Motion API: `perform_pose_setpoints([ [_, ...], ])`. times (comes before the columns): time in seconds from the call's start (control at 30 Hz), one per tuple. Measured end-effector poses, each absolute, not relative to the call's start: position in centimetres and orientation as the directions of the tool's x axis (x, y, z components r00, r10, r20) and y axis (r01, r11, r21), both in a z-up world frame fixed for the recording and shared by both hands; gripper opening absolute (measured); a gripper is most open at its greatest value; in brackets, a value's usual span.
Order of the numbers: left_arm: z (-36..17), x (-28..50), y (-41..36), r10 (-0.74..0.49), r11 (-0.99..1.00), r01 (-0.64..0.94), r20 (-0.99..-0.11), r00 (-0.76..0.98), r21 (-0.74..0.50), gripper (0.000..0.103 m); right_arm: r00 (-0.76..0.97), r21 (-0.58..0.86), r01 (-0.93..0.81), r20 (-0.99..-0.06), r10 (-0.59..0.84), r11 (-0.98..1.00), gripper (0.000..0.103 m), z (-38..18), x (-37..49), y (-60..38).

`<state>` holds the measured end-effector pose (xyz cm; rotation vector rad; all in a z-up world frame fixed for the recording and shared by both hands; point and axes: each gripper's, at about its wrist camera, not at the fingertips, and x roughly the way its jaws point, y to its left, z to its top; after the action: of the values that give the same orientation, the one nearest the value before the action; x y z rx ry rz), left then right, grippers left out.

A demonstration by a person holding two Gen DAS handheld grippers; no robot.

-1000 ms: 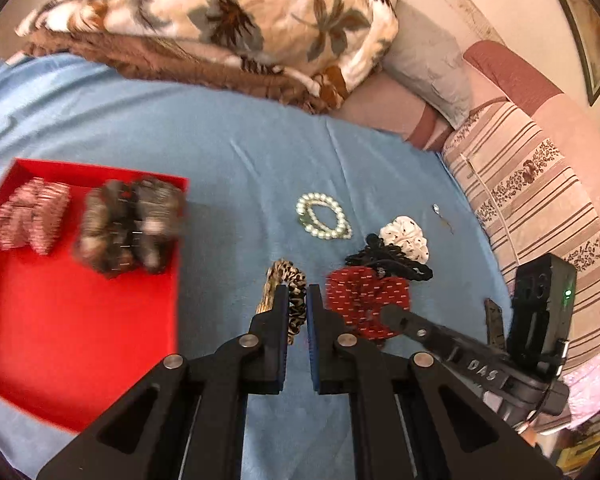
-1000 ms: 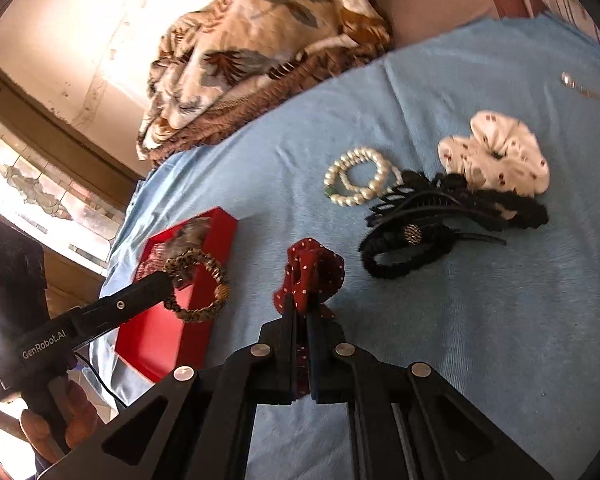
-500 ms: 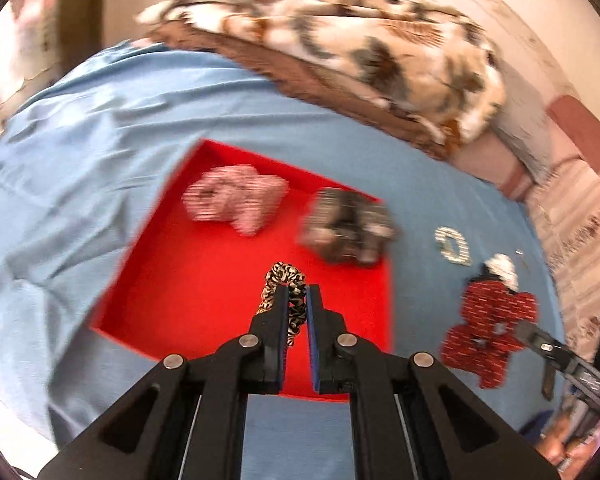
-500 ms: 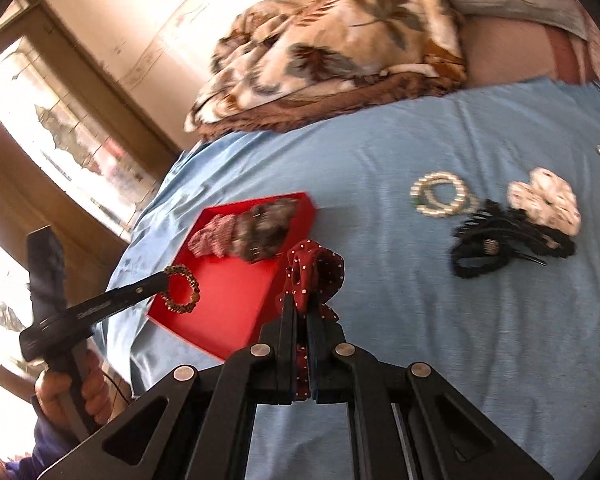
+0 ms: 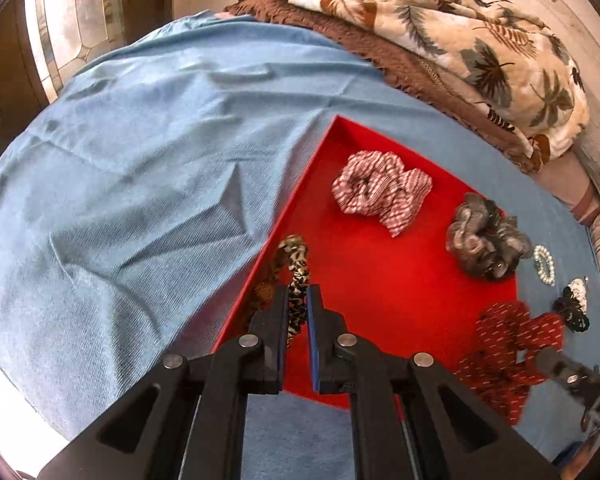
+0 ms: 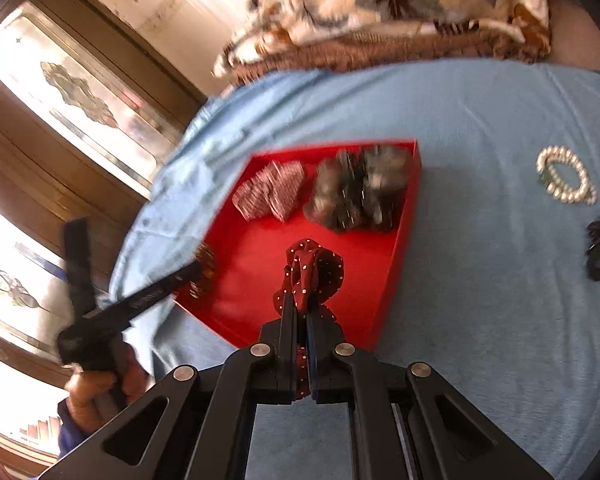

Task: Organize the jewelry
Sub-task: 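Lower both scrunchies into the red tray and open both tools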

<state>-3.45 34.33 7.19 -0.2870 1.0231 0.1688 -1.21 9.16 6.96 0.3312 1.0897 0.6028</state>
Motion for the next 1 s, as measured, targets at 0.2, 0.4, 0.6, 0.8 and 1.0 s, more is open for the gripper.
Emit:
perform_pose_setpoints([
  [0.2, 7.1, -4.3, 34.8, 0.015, 0.944, -0.289, -0.854, 0.521, -0.159, 0.009, 0.293, 0.471, -0.295, -0.784, 0.548, 0.831, 0.006, 4.6, -1.8, 10.1],
  [0.4, 9.8, -6.1, 34.1, 0.057, 0.945, -0.293, -0.808, 0.587, -0.146, 0.051, 0.304, 0.444, -0.306, -0.793, 0.528, 0.842, 0.015, 5.1, -2.1, 9.9],
  [0.6, 12.8, -7.3, 32.1, 0.093, 0.959, -0.265, -0.772, 0.628, -0.100, 0.056, 0.365, 0.439, -0.307, -0.765, 0.530, 0.845, 0.046, 7.1, -3.2, 8.2],
  [0.8, 14.5, -8.7, 29.7, 0.072, 0.972, -0.214, -0.749, 0.659, -0.095, 0.064, 0.406, 0.391, -0.279, -0.780, 0.476, 0.877, 0.046, 10.4, -4.6, 6.3],
  [1.0, 14.4, -10.5, 28.4, 0.088, 0.982, -0.185, -0.757, 0.647, -0.045, 0.064, 0.446, 0.217, -0.315, -0.825, 0.346, 0.924, 0.058, 20.3, -8.5, 5.7],
])
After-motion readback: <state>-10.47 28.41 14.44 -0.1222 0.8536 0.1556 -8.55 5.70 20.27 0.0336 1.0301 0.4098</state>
